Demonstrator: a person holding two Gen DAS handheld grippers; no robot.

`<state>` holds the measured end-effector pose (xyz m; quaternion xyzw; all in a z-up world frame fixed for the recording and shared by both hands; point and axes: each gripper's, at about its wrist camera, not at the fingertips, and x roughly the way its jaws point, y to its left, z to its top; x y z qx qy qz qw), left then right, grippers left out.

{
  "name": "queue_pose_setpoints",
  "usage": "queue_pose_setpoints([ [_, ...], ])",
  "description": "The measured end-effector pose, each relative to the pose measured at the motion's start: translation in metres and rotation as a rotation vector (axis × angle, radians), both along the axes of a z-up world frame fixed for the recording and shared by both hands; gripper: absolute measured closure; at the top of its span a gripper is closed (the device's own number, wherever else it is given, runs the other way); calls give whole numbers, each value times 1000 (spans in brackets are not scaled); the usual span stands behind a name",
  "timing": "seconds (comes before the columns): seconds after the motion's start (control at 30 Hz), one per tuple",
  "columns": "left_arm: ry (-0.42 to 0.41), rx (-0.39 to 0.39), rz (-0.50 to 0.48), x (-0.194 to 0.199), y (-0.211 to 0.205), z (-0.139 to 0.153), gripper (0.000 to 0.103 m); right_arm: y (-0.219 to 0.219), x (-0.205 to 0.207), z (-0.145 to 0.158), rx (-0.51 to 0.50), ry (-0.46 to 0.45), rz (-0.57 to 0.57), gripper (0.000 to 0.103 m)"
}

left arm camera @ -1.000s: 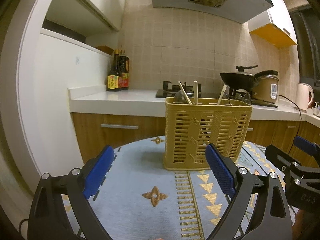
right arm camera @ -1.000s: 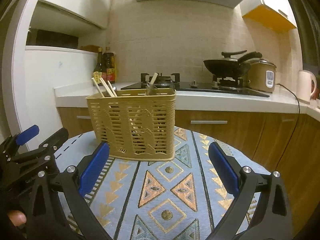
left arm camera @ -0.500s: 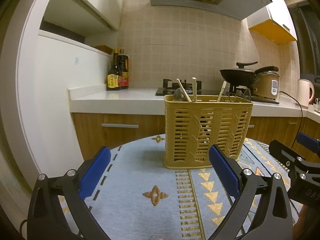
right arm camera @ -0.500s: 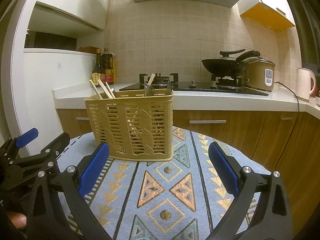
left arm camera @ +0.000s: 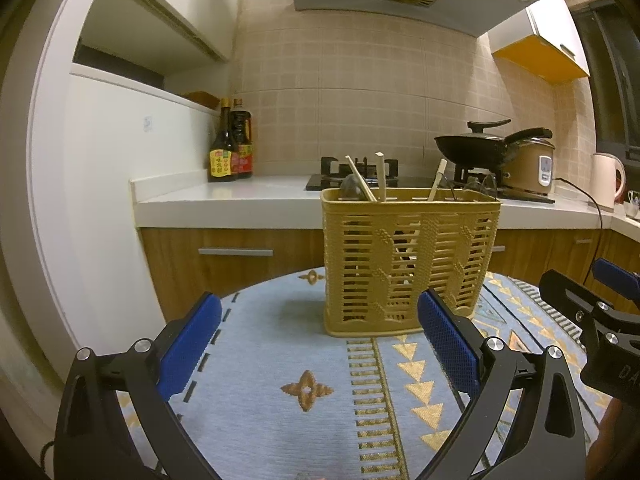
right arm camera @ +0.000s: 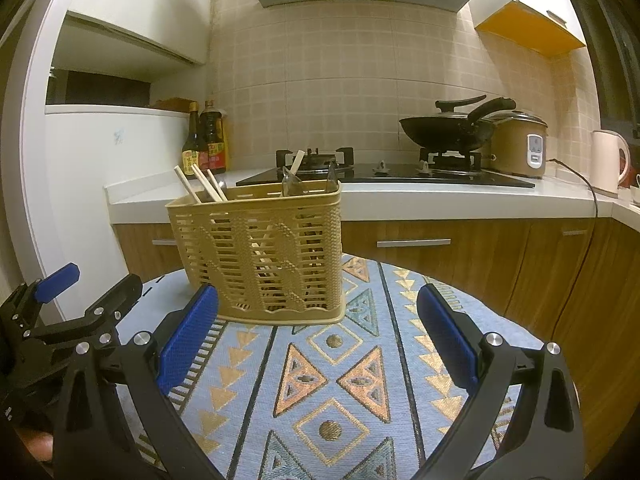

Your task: Organize utensils

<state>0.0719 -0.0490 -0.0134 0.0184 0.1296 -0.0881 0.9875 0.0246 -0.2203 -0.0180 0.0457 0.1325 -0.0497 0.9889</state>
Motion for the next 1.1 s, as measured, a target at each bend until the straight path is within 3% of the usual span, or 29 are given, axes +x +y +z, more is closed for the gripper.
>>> queue_pose_setpoints([
  [1.1, 11, 6, -4, 2, 0, -2, 8, 3, 9, -3, -13, 35, -4, 8],
])
